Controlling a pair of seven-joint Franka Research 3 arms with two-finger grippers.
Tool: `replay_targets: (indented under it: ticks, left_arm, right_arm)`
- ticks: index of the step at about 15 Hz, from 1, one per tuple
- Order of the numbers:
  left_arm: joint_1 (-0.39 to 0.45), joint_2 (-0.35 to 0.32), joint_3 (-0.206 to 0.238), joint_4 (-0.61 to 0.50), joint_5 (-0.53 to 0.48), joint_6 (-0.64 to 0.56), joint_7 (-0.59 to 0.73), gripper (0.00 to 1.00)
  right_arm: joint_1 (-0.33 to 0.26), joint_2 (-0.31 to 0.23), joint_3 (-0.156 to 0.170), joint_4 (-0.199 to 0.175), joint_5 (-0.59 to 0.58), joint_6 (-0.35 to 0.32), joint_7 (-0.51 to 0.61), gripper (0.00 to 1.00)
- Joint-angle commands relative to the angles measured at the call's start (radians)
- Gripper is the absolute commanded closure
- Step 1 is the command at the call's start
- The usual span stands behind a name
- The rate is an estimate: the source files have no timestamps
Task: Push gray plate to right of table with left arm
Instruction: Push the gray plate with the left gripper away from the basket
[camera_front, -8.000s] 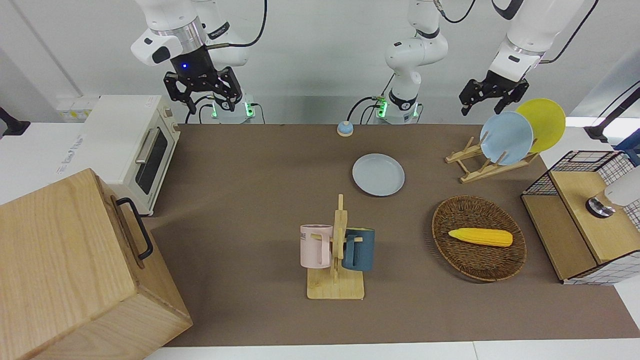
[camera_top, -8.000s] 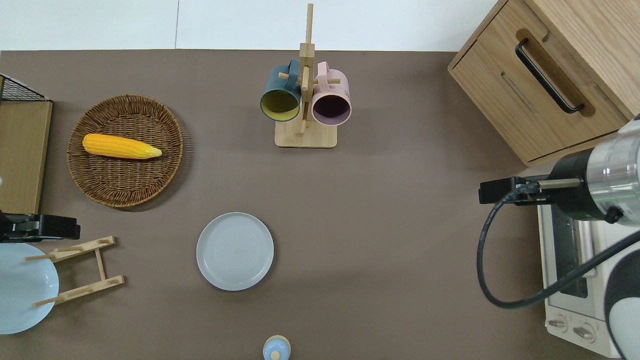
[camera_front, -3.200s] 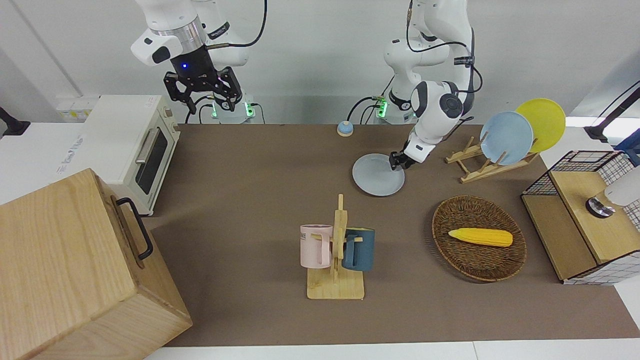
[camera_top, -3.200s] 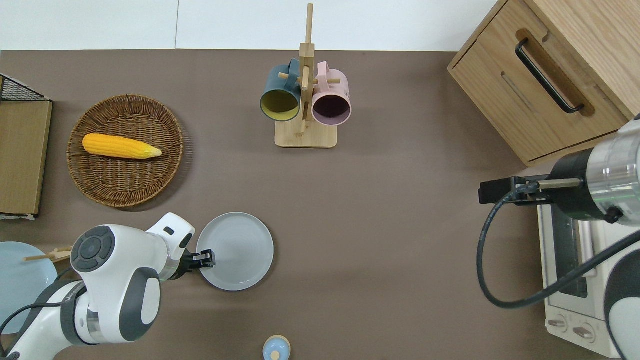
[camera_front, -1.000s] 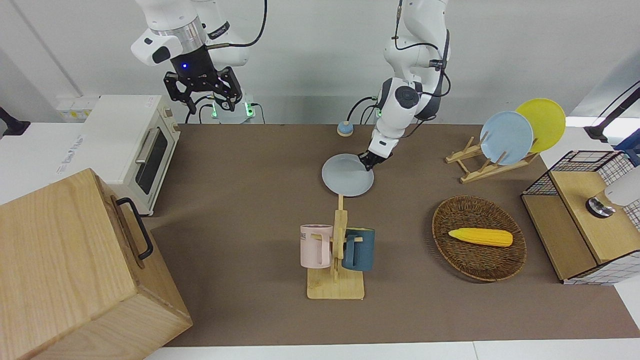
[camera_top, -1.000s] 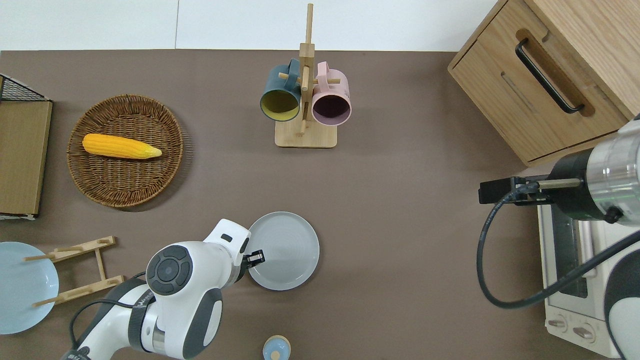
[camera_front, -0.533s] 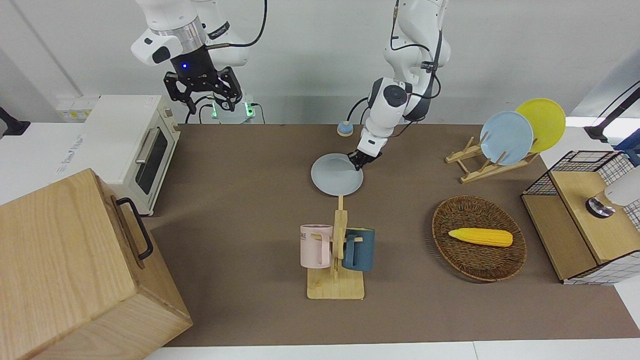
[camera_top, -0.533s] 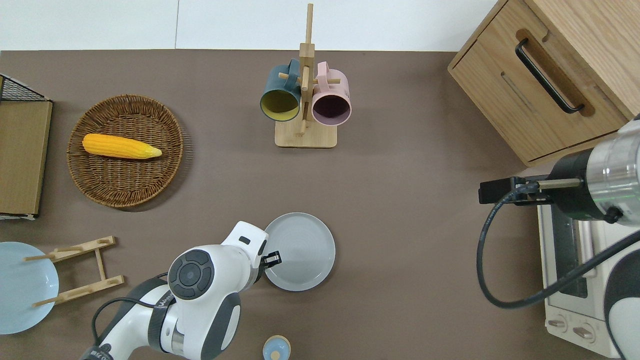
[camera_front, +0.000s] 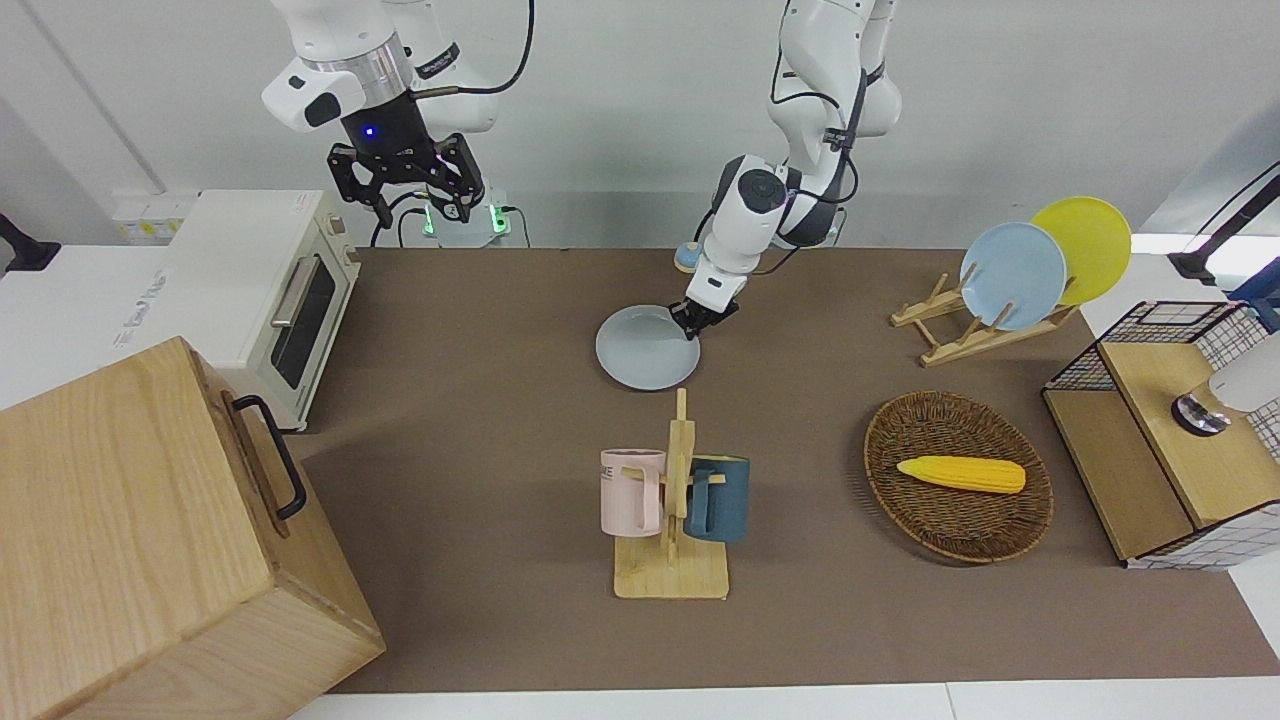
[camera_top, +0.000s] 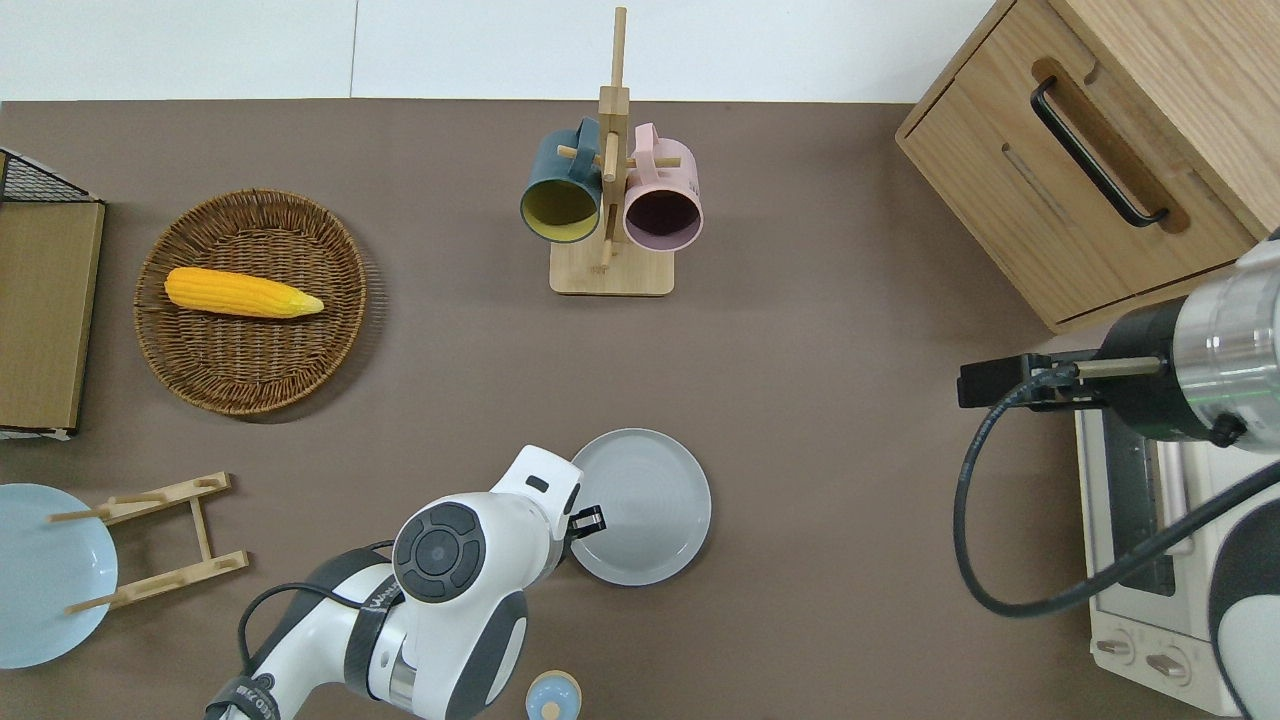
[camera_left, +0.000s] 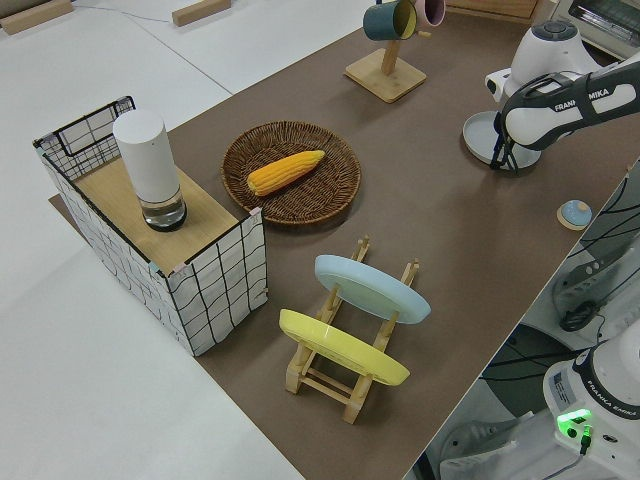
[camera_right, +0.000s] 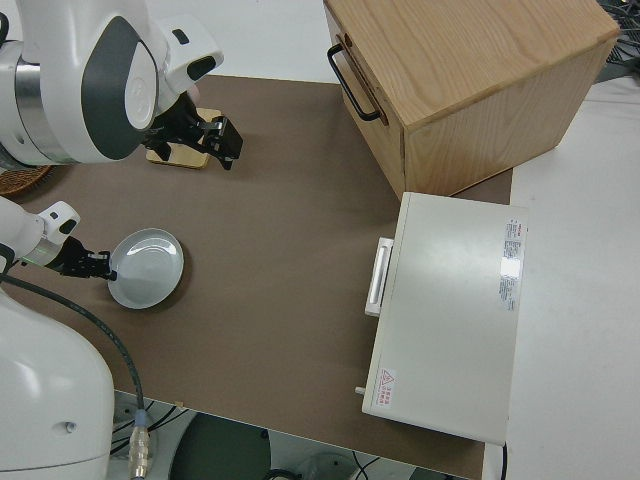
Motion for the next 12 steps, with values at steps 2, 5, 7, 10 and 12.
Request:
replay_targets:
  ticks: [2,5,7,10,12]
  left_arm:
    - [-0.059,0.084,0.000,0.030,-0.014,0.030,-0.050,1.00]
    - [-0.087,0.121,0.000,0.075,-0.014,0.044,-0.090,1.00]
    - [-0.105,0.128,0.000,0.095,-0.012,0.048,-0.119,1.00]
    - [-0.139,0.144,0.000,0.110,-0.011,0.053,-0.153,1.00]
    - [-0.159,0.176,0.000,0.122,-0.011,0.082,-0.159,1.00]
  right_arm:
    - [-0.006,0.006,0.003,0.014,0.016,-0.005,0.002,0.005]
    - [-0.006,0.006,0.003,0.014,0.016,-0.005,0.002,0.005]
    - [-0.006,0.006,0.003,0.014,0.016,-0.005,0.002,0.005]
    - [-0.006,0.006,0.003,0.014,0.016,-0.005,0.002,0.005]
    - [-0.006,0.006,0.003,0.014,0.016,-0.005,0.002,0.005]
